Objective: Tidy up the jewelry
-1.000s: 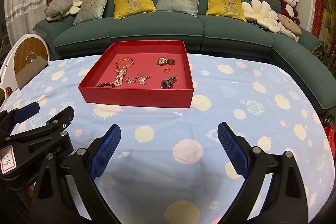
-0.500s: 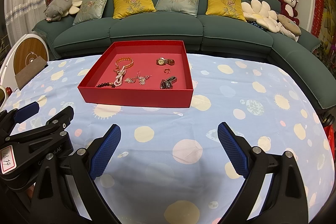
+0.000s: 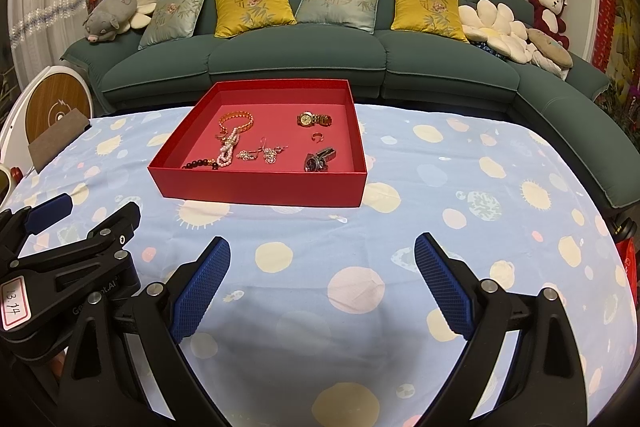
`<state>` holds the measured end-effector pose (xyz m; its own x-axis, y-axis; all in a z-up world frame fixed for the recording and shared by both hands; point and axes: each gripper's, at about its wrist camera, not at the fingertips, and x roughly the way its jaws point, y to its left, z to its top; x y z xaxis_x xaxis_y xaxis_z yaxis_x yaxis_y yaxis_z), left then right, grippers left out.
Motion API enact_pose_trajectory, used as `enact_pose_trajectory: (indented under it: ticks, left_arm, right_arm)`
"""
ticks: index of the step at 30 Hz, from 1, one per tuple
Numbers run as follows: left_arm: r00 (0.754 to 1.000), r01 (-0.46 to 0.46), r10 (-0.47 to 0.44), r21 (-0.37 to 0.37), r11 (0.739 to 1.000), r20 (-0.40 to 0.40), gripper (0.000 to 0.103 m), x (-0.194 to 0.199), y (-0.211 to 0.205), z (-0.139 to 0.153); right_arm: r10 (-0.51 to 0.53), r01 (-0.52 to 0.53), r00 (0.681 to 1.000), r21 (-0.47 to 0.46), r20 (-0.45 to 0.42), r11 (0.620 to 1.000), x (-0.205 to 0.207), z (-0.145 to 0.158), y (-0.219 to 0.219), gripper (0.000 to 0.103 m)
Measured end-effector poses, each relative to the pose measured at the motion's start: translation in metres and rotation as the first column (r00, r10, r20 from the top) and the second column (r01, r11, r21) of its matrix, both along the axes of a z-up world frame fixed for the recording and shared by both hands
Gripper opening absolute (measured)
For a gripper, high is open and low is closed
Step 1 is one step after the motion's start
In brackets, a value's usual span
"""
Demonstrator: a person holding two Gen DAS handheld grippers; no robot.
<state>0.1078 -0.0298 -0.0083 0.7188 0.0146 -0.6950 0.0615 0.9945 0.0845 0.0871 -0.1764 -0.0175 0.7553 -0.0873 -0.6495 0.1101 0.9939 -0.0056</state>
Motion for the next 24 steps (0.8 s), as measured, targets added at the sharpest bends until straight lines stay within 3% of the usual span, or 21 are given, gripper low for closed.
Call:
enact_pose_trajectory:
  ticks: [24]
  left_arm:
    - [1.000, -0.007, 0.007, 0.002, 1.000, 0.021, 0.079, 0.0015, -0.0011, 0.0015]
  right_arm:
    - [-0.009, 0.009, 1.000, 0.003, 0.007, 1.000, 0.0004, 0.0034, -0.0042, 0.093]
